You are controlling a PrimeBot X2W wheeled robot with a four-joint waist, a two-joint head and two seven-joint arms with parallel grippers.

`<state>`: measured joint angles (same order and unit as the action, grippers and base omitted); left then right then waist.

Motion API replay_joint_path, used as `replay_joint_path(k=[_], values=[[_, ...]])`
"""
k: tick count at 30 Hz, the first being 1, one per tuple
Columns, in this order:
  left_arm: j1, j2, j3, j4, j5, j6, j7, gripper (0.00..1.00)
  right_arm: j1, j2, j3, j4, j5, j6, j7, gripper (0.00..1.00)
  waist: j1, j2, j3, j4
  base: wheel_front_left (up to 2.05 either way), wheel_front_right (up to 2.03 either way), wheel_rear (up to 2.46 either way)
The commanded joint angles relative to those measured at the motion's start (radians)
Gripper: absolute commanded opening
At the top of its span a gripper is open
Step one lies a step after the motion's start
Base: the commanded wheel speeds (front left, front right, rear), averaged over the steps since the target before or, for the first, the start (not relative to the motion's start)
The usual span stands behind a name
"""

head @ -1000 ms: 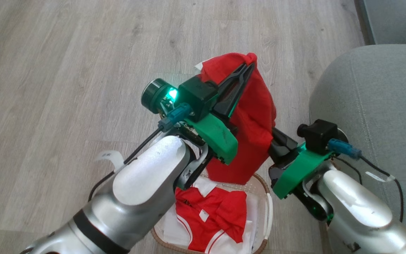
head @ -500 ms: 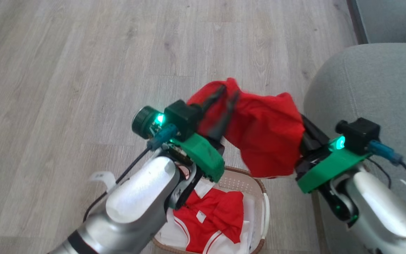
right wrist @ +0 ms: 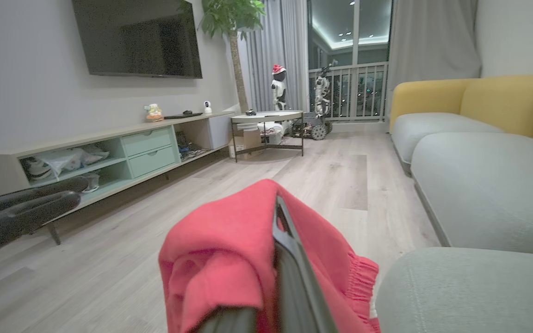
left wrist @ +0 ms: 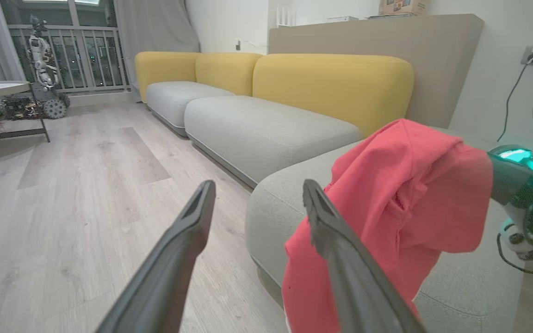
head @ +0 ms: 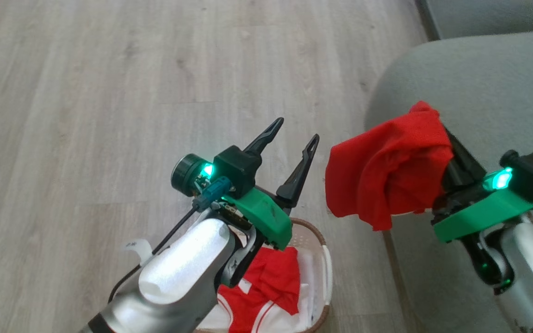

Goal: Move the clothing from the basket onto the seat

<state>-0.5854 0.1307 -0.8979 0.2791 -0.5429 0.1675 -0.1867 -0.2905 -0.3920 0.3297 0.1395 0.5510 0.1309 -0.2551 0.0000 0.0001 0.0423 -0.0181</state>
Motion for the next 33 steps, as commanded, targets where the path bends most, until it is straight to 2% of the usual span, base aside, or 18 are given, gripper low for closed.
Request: replay_joint_path(k=[1,15,26,33], values=[[-0.035,0.017,0.029,-0.027,0.000,0.006,-0.012,1.00,-0.006,-0.028,-0.008,-0.046,-0.008,0.000,-0.007,0.00,0.0000,-0.0001,0.006,-0.038,0.00,0.00,0.00],[-0.050,0.018,0.028,0.020,0.012,0.010,-0.038,1.00,0.033,-0.044,-0.070,-0.131,0.022,0.000,-0.007,0.00,0.0000,-0.0001,0.025,-0.248,0.00,0.00,0.00],[-0.068,0.020,0.012,0.073,0.021,-0.036,-0.057,1.00,0.061,-0.051,-0.090,-0.166,0.004,0.000,-0.007,0.00,0.0000,-0.0001,0.034,-0.375,0.00,0.00,0.00],[-0.085,0.022,0.007,0.091,0.020,-0.059,-0.061,1.00,0.073,-0.043,-0.108,-0.176,0.006,0.000,-0.007,0.00,0.0000,-0.0001,0.049,-0.431,0.00,0.00,0.00]])
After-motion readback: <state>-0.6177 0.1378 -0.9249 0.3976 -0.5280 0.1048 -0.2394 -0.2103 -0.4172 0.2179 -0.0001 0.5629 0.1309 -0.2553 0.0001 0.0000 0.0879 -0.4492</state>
